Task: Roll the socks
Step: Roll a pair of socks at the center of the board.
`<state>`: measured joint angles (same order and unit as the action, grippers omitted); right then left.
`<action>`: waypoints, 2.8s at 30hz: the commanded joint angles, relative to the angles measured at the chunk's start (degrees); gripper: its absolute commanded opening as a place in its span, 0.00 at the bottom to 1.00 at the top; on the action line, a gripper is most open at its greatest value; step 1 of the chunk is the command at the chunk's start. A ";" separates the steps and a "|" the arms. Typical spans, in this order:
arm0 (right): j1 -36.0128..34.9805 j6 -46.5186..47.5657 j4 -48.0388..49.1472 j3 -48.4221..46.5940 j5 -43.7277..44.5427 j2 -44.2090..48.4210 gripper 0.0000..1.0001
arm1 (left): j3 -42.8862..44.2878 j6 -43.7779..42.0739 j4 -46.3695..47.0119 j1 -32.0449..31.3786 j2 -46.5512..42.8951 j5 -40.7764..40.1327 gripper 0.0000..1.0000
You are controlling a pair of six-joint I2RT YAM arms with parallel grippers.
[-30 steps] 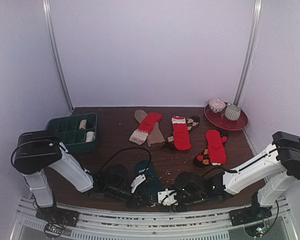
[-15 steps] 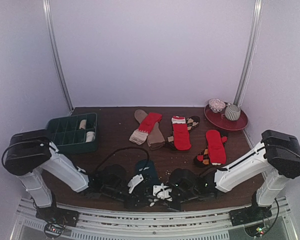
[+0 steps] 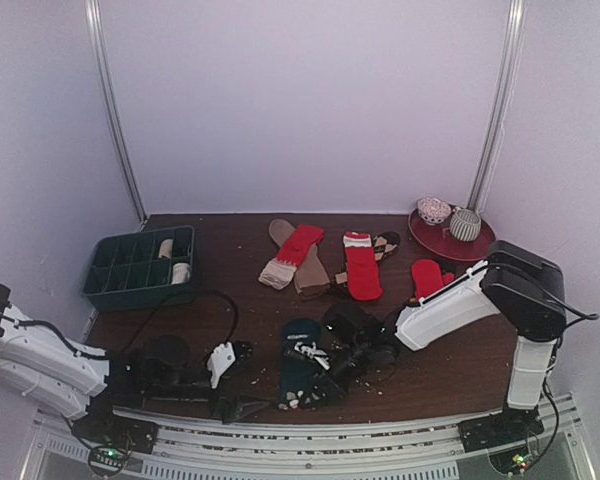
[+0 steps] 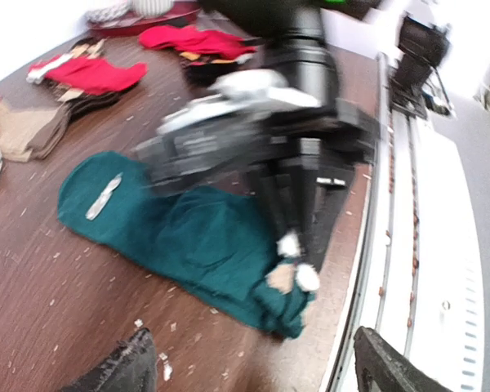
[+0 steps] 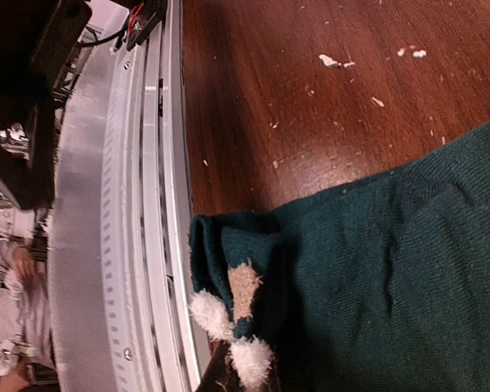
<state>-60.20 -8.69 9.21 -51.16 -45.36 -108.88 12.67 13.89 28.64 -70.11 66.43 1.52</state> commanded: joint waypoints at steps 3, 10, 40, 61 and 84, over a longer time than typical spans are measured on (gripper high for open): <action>1.79 -13.45 -7.67 -2.46 -10.32 -7.43 0.08 | 1.50 -8.78 17.43 -1.78 12.28 2.36 0.82; 2.09 -14.99 -7.45 -2.97 -10.38 -8.68 0.08 | 6.34 -10.66 23.64 -1.88 24.13 6.87 0.79; 2.97 -16.20 -4.61 -2.50 -7.96 -7.02 0.10 | 6.30 -5.49 28.22 -1.88 36.22 13.55 0.00; -7.11 27.42 12.37 23.01 33.03 32.99 0.52 | 6.96 15.25 9.82 1.61 42.90 23.26 0.00; -16.38 35.69 9.30 13.96 43.23 14.11 0.49 | 6.76 15.74 8.45 2.90 45.18 26.39 0.00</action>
<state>-76.53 26.44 19.40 -35.29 -6.00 -91.92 22.39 28.49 54.52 -66.72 106.78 27.31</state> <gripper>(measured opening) 0.497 0.030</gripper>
